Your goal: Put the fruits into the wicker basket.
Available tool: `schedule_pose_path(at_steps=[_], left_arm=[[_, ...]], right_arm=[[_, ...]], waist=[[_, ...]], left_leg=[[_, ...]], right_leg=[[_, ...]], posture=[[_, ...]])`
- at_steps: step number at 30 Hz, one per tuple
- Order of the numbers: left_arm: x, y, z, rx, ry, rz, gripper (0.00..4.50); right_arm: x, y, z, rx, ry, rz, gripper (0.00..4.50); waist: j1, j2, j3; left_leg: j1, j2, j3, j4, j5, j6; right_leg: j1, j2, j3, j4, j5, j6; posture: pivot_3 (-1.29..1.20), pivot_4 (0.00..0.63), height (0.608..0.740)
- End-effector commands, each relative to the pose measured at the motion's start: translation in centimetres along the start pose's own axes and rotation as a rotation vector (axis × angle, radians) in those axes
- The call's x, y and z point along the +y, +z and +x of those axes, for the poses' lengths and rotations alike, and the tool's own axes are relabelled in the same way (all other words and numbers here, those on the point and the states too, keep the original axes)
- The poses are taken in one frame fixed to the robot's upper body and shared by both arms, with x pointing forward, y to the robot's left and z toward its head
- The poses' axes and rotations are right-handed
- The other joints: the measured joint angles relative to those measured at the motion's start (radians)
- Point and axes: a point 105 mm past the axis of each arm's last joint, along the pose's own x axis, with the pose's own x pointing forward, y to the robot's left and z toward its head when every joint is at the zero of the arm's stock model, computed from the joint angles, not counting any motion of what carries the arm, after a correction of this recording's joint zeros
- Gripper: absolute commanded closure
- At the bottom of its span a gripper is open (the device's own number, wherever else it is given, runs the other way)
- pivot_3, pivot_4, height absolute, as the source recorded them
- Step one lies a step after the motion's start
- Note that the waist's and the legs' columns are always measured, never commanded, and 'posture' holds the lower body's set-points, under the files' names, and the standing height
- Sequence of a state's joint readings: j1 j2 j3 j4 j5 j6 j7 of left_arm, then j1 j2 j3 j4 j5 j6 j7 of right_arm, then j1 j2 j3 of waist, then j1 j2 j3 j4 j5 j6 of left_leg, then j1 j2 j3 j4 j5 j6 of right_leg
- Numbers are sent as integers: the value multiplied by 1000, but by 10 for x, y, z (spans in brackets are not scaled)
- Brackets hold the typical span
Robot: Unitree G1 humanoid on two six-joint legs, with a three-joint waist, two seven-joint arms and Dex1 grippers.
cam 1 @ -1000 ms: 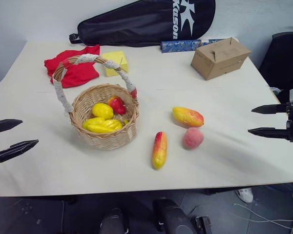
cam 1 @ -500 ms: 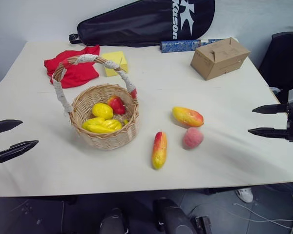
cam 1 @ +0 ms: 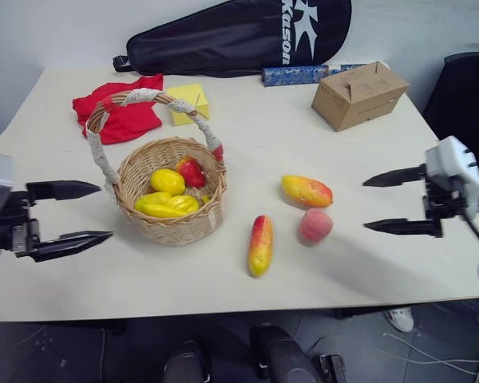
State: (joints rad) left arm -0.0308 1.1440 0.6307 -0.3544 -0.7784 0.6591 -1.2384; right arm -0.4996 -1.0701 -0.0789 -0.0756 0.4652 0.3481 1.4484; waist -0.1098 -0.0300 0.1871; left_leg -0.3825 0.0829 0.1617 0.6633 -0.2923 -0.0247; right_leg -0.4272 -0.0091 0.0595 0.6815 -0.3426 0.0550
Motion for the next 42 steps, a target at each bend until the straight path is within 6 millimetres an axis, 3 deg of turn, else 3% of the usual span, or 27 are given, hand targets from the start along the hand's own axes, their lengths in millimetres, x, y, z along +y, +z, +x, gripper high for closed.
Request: schedule_pose_path(at_steps=[1,5,10,19,22,28,32,35,42], left_arm=[[-17,13,21,6,-161,63,0],[-22,21,32,-8,-239,100,0],[-23,26,40,-15,-268,115,0],[-25,31,44,-18,-269,125,0],[-25,31,43,-14,-257,124,0],[-22,31,38,-11,-222,109,0],[-10,36,29,-77,-136,56,0],[5,43,8,-158,-8,-1,0],[2,39,-21,-132,131,-45,0]], right_arm=[[13,14,33,51,108,-270,88],[13,13,72,99,196,-587,88],[11,13,107,73,251,-823,88],[13,9,160,15,320,-908,88],[20,0,165,16,385,-877,600],[27,5,158,-60,413,-739,2519],[34,31,141,-201,414,-500,2760],[33,72,133,-372,378,-242,2760],[18,144,151,-532,296,-60,2760]], waist=[[0,0,0],[-1,0,0],[0,0,0],[-6,0,0],[-3,0,0],[0,-1,0],[0,-1,0],[-5,-1,0],[-9,-1,0]], left_leg=[[0,0,0,0,0,0],[0,0,0,1,0,0],[0,0,0,2,0,0],[0,1,0,5,0,0],[0,1,0,6,1,-1],[0,0,-2,7,0,-1],[0,1,-2,7,0,-1],[0,1,-2,7,1,-1],[0,1,-4,6,1,-2]], right_leg=[[0,0,0,0,0,0],[0,1,0,1,0,0],[0,2,0,1,0,0],[-1,2,1,5,0,-1],[-1,1,0,7,-1,-1],[0,1,0,7,-1,-1],[0,1,0,7,-1,-1],[-1,1,0,9,-1,-1],[-2,2,-1,10,-1,-3]], posture=[[0,150,740],[0,150,740],[0,150,740],[0,150,740],[0,150,740],[0,150,740],[0,150,740],[0,150,740],[0,150,740]])
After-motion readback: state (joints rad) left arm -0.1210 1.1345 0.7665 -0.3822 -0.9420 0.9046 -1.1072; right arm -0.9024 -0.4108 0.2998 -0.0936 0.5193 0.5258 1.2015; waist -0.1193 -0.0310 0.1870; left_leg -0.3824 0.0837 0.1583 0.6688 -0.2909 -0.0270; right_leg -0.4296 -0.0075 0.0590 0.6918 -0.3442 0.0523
